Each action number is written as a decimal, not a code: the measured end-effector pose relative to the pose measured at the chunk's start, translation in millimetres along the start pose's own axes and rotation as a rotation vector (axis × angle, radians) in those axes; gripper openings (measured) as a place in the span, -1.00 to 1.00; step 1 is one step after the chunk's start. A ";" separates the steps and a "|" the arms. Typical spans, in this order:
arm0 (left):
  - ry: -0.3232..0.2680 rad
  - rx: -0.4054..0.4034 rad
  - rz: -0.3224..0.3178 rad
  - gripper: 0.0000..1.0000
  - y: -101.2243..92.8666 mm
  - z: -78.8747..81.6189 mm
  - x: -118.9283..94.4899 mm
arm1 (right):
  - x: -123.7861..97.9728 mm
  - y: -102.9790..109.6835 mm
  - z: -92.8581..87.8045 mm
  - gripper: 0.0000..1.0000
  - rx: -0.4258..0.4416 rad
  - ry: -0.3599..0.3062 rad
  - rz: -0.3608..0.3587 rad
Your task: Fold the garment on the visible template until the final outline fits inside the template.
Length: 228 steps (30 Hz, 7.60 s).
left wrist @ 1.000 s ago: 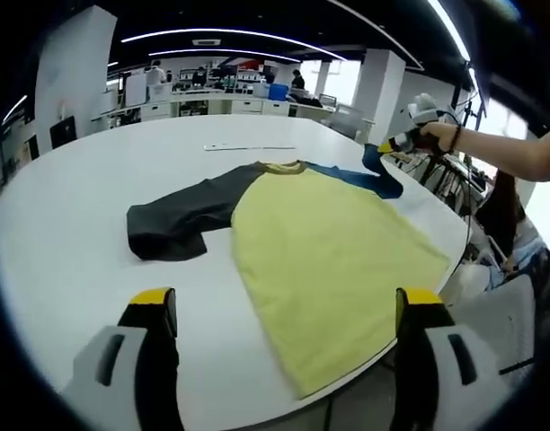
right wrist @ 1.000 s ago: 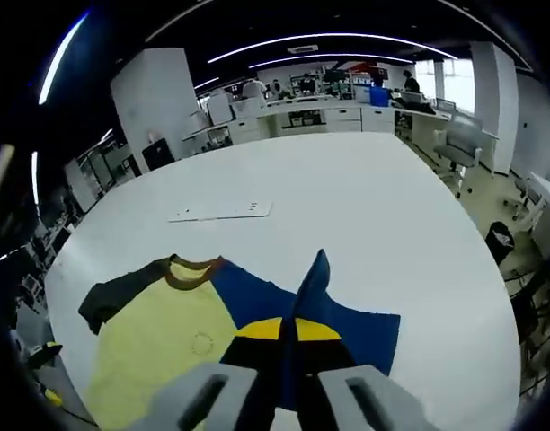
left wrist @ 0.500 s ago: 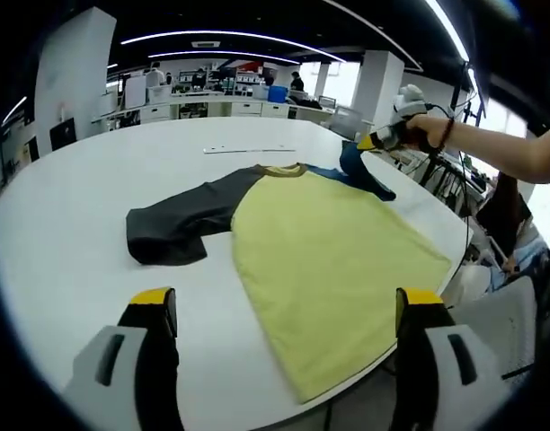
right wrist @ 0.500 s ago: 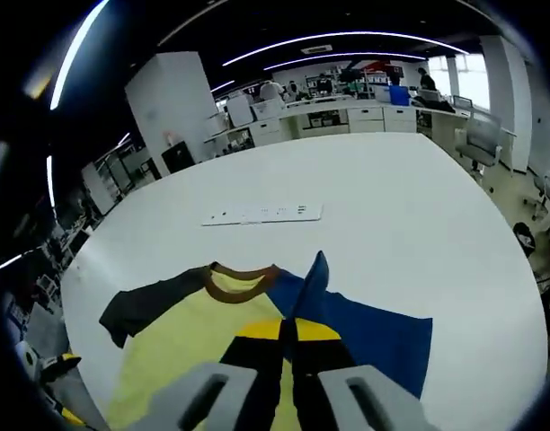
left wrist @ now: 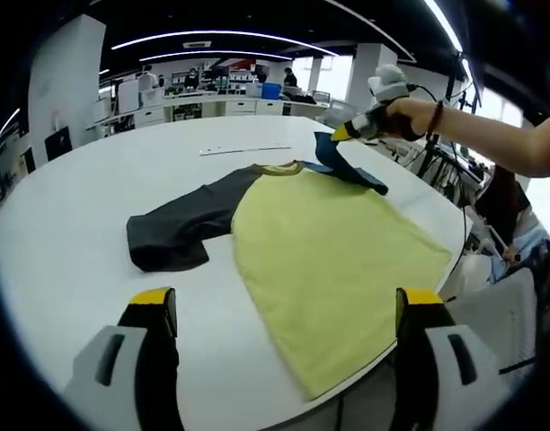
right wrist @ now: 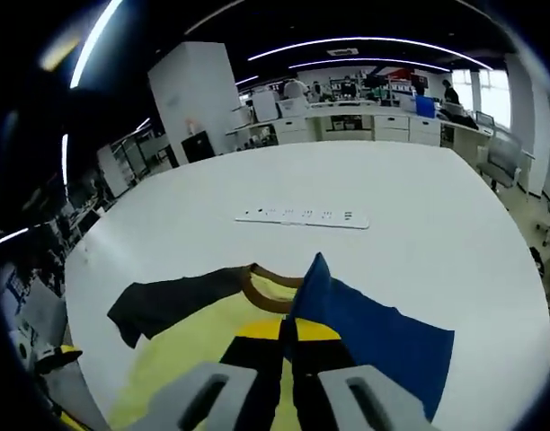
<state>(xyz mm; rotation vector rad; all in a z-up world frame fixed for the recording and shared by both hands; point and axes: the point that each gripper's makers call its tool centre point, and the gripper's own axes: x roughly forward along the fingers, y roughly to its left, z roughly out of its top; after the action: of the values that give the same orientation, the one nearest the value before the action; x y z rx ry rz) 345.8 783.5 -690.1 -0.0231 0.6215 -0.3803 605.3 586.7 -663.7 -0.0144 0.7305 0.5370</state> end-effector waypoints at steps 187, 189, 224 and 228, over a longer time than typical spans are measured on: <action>0.000 -0.014 0.118 0.98 24.5 6.5 -6.7 | -26.4 -92.8 -145.1 -1.00 0.030 0.006 -0.184; -0.002 -0.024 0.134 0.98 29.1 5.4 -7.2 | -27.3 -95.5 -145.3 -1.00 0.024 0.012 -0.182; 0.003 -0.070 0.267 0.71 81.8 2.5 -5.4 | -41.8 -132.0 -145.1 -0.45 0.045 0.025 -0.160; 0.000 -0.068 0.289 0.64 91.4 4.2 -3.6 | -45.6 -127.3 -141.6 -0.15 0.026 0.013 -0.137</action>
<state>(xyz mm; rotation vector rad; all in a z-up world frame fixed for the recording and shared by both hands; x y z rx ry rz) 376.6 869.4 -696.8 0.0014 0.6274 -0.0798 547.9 427.8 -762.6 -0.0431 0.7435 0.3968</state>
